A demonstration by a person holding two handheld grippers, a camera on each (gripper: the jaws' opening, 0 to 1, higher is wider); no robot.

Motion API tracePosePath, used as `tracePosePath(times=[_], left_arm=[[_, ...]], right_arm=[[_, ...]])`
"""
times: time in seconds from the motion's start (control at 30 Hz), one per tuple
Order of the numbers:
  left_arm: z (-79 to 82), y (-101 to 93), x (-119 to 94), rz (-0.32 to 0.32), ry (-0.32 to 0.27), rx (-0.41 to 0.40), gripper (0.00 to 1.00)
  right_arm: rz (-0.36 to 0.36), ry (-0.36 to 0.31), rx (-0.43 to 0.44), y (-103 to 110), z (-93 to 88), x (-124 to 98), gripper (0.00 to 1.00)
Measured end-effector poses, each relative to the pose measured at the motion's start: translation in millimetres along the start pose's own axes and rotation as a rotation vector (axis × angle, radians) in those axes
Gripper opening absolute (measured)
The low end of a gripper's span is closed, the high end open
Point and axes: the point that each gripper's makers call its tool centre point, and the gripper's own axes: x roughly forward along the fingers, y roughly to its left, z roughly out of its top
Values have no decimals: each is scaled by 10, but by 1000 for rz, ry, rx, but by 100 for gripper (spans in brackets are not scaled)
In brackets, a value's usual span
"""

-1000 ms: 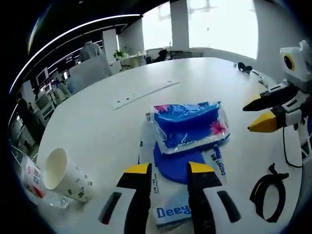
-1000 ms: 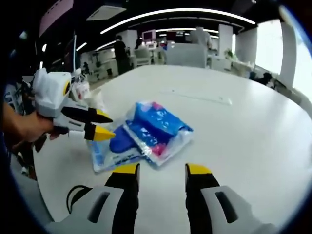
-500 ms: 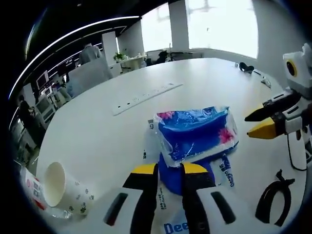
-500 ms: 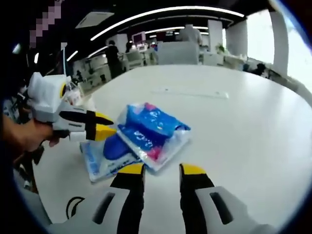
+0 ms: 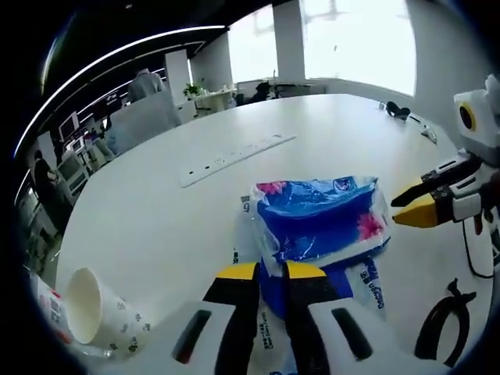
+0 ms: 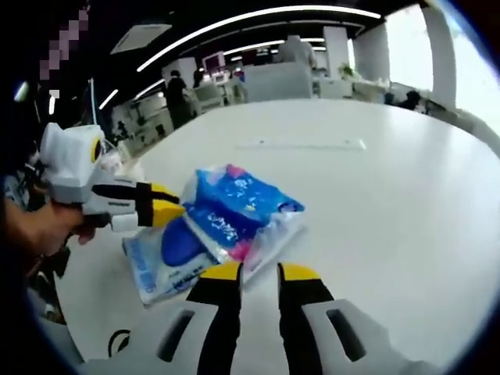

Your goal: Arrange the tabletop items into an orderly group along one side of the table until the central work area is clear of visible clutter.

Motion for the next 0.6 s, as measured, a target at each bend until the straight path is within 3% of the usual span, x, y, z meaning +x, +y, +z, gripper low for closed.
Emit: tracePosePath(times=[0.6], left_arm=[[4, -30, 4, -39, 4, -56, 2]], right_arm=[[6, 35, 32, 38, -7, 125, 2]])
